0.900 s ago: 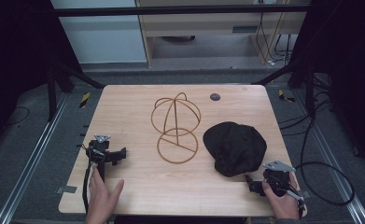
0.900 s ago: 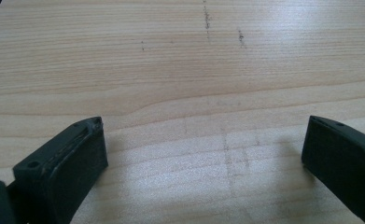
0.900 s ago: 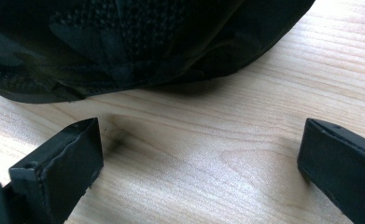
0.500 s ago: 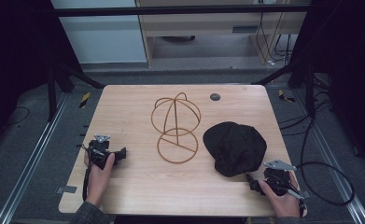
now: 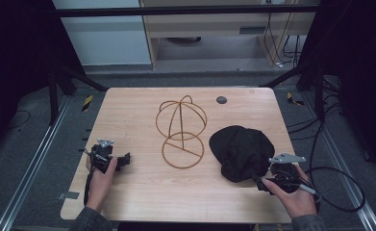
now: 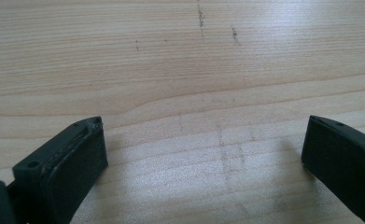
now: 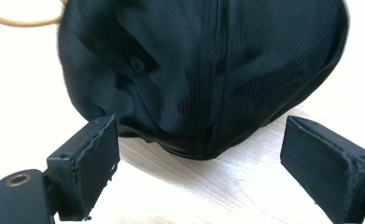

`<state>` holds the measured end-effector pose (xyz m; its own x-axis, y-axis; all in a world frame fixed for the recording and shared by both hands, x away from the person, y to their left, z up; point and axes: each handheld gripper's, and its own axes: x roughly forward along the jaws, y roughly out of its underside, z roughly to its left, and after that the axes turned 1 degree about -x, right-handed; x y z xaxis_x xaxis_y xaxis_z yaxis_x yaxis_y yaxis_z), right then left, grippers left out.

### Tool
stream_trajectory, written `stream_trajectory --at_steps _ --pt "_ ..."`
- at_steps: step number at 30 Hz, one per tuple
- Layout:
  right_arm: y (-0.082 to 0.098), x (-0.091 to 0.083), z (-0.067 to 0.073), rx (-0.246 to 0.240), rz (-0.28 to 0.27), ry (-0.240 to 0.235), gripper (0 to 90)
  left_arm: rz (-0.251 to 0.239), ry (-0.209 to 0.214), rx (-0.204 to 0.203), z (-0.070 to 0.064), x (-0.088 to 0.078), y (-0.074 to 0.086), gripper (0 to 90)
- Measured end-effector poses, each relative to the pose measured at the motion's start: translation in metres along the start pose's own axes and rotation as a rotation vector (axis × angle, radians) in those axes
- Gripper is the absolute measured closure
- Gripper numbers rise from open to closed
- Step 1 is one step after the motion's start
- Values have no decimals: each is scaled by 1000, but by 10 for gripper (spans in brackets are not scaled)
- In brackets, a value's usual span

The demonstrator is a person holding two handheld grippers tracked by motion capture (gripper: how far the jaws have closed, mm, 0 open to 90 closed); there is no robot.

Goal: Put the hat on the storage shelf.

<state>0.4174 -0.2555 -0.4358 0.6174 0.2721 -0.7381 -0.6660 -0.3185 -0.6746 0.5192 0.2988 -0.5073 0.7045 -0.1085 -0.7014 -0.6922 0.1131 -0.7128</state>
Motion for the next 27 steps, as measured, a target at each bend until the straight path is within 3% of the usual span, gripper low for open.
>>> stream_trajectory --at_steps 7,12,19,27 --pt "-32 -21 -4 -40 25 -15 93 0 -2 -2 -1 0 0 0" --pt "-57 -24 -3 -60 44 -28 76 0 -4 -1 -1 0 0 0" --pt "-86 -18 1 -79 73 -28 69 0 -2 -1 -2 0 0 0" --pt "-99 4 -3 -85 123 -28 75 1 -1 0 -3 0 0 0"
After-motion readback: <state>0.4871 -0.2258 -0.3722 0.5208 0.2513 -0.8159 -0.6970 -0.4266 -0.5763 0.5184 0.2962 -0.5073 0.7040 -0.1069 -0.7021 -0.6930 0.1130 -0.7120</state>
